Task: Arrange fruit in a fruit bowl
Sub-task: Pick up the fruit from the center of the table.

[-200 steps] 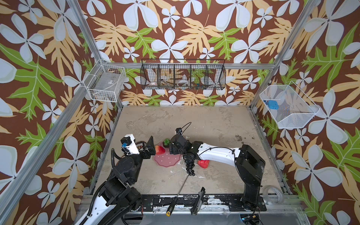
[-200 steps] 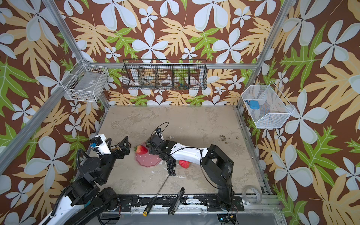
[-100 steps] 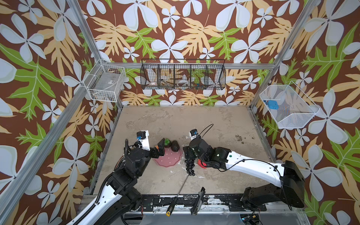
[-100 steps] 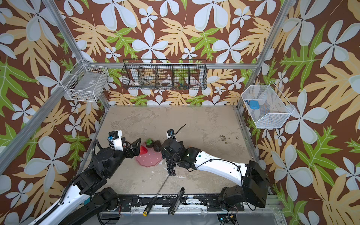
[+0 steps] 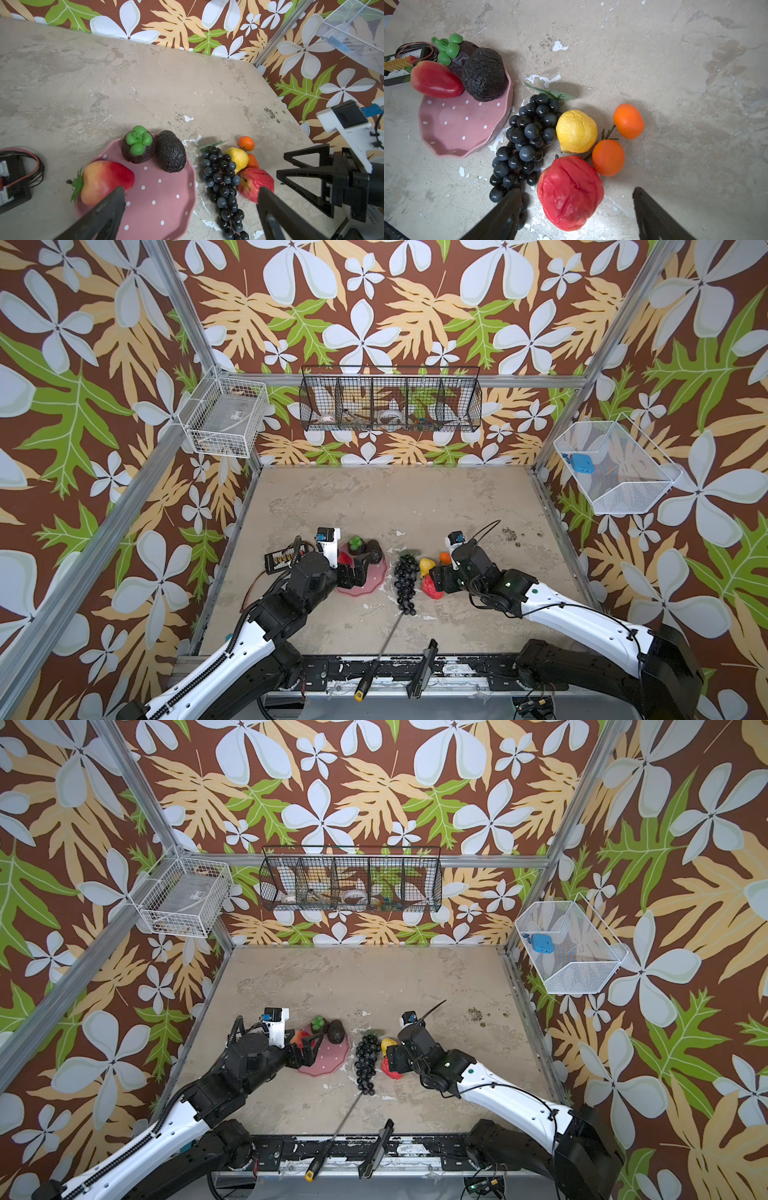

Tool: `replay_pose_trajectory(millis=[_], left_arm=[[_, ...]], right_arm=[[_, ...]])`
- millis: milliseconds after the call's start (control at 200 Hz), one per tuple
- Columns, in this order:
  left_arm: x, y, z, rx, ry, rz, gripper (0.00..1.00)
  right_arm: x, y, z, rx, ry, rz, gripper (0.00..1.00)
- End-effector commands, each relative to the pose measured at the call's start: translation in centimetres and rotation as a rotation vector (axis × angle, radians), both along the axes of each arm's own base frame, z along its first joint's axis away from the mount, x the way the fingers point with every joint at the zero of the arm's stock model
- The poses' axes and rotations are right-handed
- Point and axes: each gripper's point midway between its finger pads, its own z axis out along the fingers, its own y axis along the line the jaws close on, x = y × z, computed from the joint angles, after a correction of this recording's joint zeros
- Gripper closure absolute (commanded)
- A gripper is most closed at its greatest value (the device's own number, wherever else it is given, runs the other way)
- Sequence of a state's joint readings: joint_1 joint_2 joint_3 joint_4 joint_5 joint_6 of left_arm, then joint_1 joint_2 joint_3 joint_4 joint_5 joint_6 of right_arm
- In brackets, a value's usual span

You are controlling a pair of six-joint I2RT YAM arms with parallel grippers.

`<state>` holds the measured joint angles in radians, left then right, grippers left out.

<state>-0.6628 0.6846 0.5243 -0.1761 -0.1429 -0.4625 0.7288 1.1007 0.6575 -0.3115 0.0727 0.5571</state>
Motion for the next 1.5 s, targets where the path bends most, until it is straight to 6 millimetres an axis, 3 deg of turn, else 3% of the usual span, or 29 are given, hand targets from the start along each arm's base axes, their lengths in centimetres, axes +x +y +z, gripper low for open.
replay_pose_trajectory(millis=[0,596,901,1336,1491], left_arm=[[0.1,-0.2,0.4,-0.077,0.003,0.020,0.00],[0.5,0.5,-0.5,-0.105,-0.004,0.078,0.00],[0.5,0.7,-0.6,-0.107,-0.003,0.091,0.00],[0.3,0.9,-0.5,-0.114,-0.007,0.092,0.00],[0.3,0.9,-0.5,-0.118,-0.007,0.094,0.00]], right_arm=[[-0.6,1.2,-0.1,0.094,0.035,0.096,0.15],[-0.4,2.1,-4.8,-0.020,0.139,0.164,0.17],[-2.3,2.8,-5.7,-0.103,0.162,0.207,0.20],[-2.1,3.7,-6.4,-0.090,0.169,0.229,0.20],[-2.0,3.6,-7.0,-0.110,0.181,0.230,0.25]])
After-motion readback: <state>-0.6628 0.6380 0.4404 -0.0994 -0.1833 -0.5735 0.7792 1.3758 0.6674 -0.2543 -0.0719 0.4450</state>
